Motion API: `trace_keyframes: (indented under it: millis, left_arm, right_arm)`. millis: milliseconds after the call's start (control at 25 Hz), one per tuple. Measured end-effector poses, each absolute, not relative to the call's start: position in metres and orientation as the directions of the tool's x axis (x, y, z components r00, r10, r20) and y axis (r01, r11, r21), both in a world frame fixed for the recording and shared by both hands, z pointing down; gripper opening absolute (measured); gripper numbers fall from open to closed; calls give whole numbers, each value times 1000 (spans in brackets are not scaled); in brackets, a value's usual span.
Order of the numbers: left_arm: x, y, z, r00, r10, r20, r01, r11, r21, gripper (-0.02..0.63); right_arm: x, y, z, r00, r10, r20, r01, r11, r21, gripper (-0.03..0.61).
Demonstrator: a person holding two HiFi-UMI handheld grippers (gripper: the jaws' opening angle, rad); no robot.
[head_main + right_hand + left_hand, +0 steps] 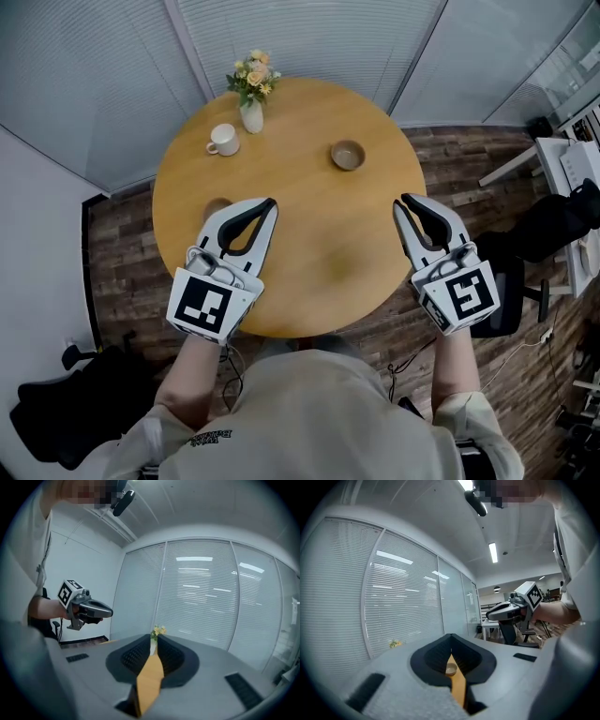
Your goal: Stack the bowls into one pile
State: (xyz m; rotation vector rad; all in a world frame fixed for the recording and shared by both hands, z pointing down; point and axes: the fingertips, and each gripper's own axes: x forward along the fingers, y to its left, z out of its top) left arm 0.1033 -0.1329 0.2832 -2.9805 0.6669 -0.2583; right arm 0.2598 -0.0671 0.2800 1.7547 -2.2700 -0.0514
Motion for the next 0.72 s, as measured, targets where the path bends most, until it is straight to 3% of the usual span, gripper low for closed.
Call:
trace_keyframes:
  millis: [160, 280, 720]
  left_arm:
    - [121, -146, 292, 898, -411, 157, -392, -909, -140, 21]
    - [133, -161, 301, 904, -396, 159, -367, -912, -186, 21]
    - [187, -200, 350, 907, -369, 200, -337, -925, -177, 21]
  right_arm:
    - [269, -89, 284, -254, -940, 227, -920, 307, 242, 41]
    - [278, -109, 296, -284, -921, 265, -913, 344, 218, 98]
    - [312, -177, 364, -265, -865, 426, -882, 396, 256, 114]
